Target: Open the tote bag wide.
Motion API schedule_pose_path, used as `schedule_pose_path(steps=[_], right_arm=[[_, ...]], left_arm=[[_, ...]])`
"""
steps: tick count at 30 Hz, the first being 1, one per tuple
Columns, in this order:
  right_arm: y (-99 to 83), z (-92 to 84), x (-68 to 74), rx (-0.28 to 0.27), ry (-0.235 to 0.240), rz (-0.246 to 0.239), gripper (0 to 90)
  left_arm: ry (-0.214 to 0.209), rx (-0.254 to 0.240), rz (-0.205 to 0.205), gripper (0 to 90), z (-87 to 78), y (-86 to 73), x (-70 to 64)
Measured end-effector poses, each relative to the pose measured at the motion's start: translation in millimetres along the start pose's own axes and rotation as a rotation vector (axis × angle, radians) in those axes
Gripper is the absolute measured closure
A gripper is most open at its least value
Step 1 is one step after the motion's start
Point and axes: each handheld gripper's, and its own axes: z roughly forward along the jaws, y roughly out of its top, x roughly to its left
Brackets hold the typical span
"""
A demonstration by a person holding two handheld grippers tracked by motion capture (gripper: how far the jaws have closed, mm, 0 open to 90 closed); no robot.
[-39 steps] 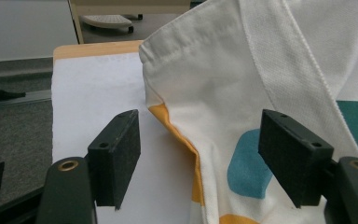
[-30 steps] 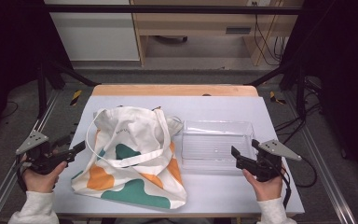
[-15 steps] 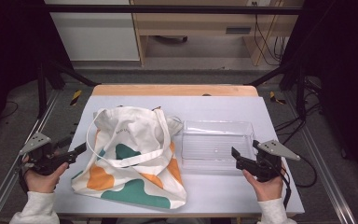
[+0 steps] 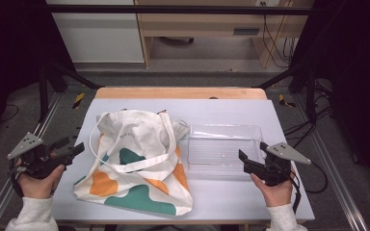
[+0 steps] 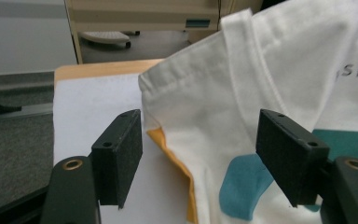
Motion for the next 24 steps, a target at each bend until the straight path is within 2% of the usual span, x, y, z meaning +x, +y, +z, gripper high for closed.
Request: schedule_pose_path(steps=[1,4,9,10,13,14,15,18,21,24], right_arm=[[0.0,0.0,0.0,0.000,0.000,0.000,21.5],[8.9,3.9,11.0,-0.015,0.038,-0.013,23.5],[17.9,10.0,23.8,-0.018,0.072,-0.022,25.7],[21.9,13.0,31.0,-0.016,0.088,-0.029,26.5],[25.3,15.5,38.1,-0.024,0.101,-0.036,27.1],[28.7,17.8,44.6,-0.029,0.114,-0.039,27.6],[28.7,17.8,44.6,-0.029,0.114,-0.039,27.6],[35.2,22.5,54.9,-0.033,0.145,-0.041,28.8],[37.9,25.4,60.0,-0.034,0.156,-0.045,29.4],[41.9,30.7,69.3,-0.031,0.173,-0.054,30.5]], left_arm=[[-0.005,-0.008,0.002,31.7,-0.7,2.5,-1.4],[-0.013,-0.027,0.017,32.9,-1.8,12.7,-8.7],[-0.026,-0.028,0.042,34.2,0.8,20.2,-18.2],[-0.035,-0.031,0.050,34.3,3.1,23.8,-23.4],[-0.044,-0.035,0.059,34.8,5.5,27.7,-29.4],[-0.055,-0.038,0.072,35.0,7.9,31.2,-35.8],[-0.055,-0.038,0.072,35.1,7.9,31.2,-35.8],[-0.076,-0.035,0.097,35.9,13.6,35.9,-49.4],[-0.083,-0.029,0.106,37.0,17.3,37.1,-55.5],[-0.098,-0.005,0.118,38.4,28.4,36.0,-66.4]])
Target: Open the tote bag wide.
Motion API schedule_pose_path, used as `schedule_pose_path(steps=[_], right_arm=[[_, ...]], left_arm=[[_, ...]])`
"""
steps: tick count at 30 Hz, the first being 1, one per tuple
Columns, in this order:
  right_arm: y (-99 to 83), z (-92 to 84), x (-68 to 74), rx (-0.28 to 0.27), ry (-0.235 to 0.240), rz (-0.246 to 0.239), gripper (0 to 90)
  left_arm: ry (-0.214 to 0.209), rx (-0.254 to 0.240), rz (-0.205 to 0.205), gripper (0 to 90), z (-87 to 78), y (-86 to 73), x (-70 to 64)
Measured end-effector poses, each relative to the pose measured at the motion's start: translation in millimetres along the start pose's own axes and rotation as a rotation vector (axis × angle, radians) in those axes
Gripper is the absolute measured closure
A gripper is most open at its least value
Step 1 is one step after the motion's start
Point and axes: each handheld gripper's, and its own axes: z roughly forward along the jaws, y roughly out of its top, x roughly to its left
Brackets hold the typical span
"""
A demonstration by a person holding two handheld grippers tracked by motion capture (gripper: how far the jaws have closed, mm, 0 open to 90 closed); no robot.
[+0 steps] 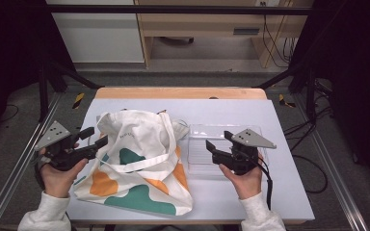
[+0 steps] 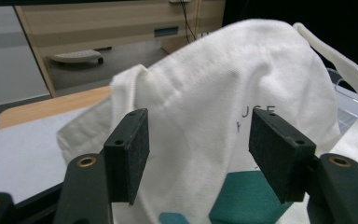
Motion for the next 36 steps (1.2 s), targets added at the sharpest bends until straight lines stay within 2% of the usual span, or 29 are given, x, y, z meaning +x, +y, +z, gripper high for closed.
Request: schedule_pose_path(steps=[5,12,16,18,19,20,22,23,25,28,36], right_arm=[[2.7,7.2,8.2,0.006,0.022,0.000,31.8],[3.9,15.5,15.7,0.014,0.045,-0.008,33.1],[4.4,19.6,19.1,0.020,0.053,-0.012,33.3],[6.3,23.7,22.9,0.022,0.064,-0.014,33.5],[6.3,23.7,22.9,0.022,0.064,-0.014,33.5],[8.3,26.7,26.4,0.022,0.073,-0.014,33.5],[9.3,28.4,28.3,0.022,0.079,-0.015,33.5],[11.2,32.4,32.6,0.020,0.092,-0.018,33.4],[12.3,34.5,35.0,0.021,0.097,-0.019,33.3],[16.3,44.7,45.7,0.021,0.122,-0.027,32.7],[25.3,63.4,67.8,0.022,0.173,-0.033,31.5]], left_arm=[[-0.008,0.047,0.014,41.4,16.5,-7.5,-10.6],[-0.002,0.101,0.014,48.6,31.7,-20.3,-13.0],[-0.002,0.122,0.016,54.7,34.9,-25.7,-12.1],[-0.004,0.134,0.010,62.0,36.8,-28.7,-11.5],[-0.005,0.143,0.007,62.0,37.9,-30.3,-11.2],[-0.017,0.152,0.000,67.5,39.3,-32.9,-10.7],[-0.018,0.156,0.001,69.9,39.7,-33.6,-10.7],[-0.018,0.160,0.001,74.5,39.8,-34.1,-11.0],[-0.025,0.170,0.011,76.0,40.0,-34.9,-11.3],[-0.032,0.184,0.023,83.4,40.0,-36.4,-12.3],[-0.035,0.185,0.029,87.3,36.2,-39.0,-13.3]])
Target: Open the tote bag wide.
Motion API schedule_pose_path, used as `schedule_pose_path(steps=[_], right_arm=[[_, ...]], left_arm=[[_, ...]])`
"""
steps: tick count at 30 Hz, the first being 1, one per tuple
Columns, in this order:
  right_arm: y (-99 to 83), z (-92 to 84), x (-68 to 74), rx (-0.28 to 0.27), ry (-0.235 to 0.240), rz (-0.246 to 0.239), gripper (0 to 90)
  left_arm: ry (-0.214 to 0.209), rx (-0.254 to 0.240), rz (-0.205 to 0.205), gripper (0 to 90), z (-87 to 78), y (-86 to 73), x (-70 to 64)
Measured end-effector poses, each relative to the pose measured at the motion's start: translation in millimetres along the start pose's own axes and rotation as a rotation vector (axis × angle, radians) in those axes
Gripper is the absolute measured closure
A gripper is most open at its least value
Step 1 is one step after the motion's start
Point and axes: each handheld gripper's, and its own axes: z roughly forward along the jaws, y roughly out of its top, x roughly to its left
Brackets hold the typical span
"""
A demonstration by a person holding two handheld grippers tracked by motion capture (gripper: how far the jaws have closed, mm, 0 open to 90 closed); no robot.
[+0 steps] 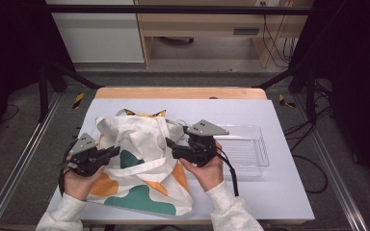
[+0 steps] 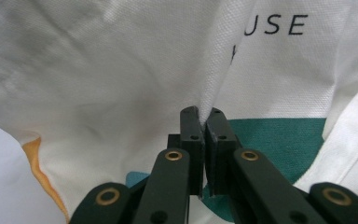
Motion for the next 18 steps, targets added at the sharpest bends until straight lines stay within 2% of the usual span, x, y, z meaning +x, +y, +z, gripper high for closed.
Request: schedule_pose_path(steps=[6,11,15,16,17,18], right_arm=[[2.0,15.5,13.3,0.018,0.040,-0.009,30.2],[1.9,25.7,20.9,0.031,0.053,-0.017,30.2],[0.0,35.1,24.7,0.046,0.060,-0.024,34.2],[-0.9,37.6,25.8,0.063,0.070,-0.027,45.2],[-0.9,37.6,25.8,0.063,0.070,-0.027,45.2],[-1.2,38.3,26.1,0.068,0.076,-0.024,49.0]], left_arm=[[0.000,0.005,0.005,87.5,-1.3,-3.4,-1.6],[-0.007,0.014,0.008,87.5,-1.3,-6.0,-2.4],[-0.007,0.019,0.007,87.4,-0.9,-8.0,-3.2],[-0.008,0.019,0.006,87.4,-0.5,-8.4,-3.2],[-0.008,0.019,0.006,87.3,-0.5,-8.4,-3.2],[-0.009,0.020,0.006,87.3,-0.2,-8.5,-3.4]])
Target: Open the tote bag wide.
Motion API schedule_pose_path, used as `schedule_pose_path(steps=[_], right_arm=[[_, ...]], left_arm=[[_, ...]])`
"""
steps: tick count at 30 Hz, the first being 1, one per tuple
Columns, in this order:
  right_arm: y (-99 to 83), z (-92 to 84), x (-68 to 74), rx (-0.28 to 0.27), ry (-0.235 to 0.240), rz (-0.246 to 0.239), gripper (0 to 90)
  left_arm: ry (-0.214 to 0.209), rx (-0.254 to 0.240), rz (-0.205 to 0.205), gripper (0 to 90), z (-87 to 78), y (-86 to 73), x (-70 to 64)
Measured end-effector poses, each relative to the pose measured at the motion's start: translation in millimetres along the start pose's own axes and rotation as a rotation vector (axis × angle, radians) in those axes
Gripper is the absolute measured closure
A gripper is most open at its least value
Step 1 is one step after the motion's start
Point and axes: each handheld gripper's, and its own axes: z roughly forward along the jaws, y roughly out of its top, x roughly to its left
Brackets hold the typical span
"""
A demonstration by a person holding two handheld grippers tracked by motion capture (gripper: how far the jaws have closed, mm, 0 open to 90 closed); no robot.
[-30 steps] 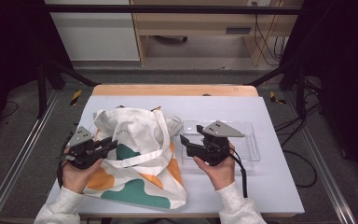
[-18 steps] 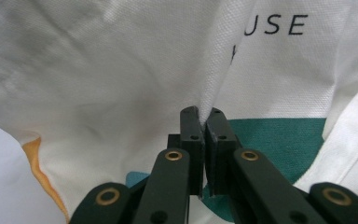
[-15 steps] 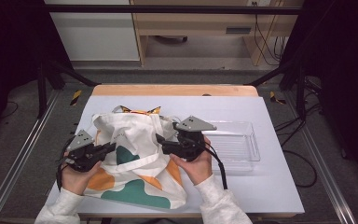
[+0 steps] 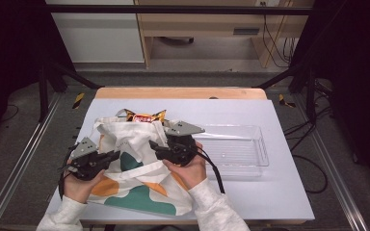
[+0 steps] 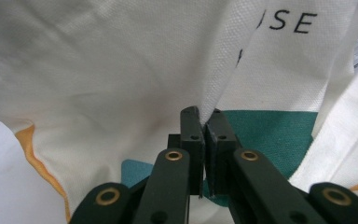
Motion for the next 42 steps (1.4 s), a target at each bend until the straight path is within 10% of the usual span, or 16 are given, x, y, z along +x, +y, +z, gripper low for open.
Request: schedule_pose_path(steps=[4,7,11,17,24,32,42], right_arm=[[-0.1,1.3,3.4,0.034,0.039,0.006,81.8],[0.2,1.1,7.7,0.037,0.047,-0.003,86.9],[-1.2,0.6,11.2,0.043,0.062,-0.012,87.5],[-16.6,-1.9,21.5,0.047,0.083,-0.016,87.5],[-27.8,-3.7,27.7,0.039,0.117,0.003,74.8],[-6.8,-19.9,27.9,-0.093,0.126,0.029,56.5],[4.9,-5.1,22.2,-0.056,0.078,0.029,71.2]], left_arm=[[0.005,-0.004,0.003,84.2,1.0,0.4,-1.1],[0.019,-0.034,-0.007,72.9,-1.0,2.0,-1.1],[0.017,-0.063,-0.010,64.9,-4.4,3.8,-1.4],[-0.002,-0.039,0.003,85.2,-3.5,-1.4,-8.0],[-0.004,-0.026,0.013,88.1,-11.9,-17.0,-12.8],[-0.027,0.011,0.018,88.2,-14.1,-36.4,-15.3],[-0.021,0.033,0.041,88.1,-12.2,-41.2,-19.7]])
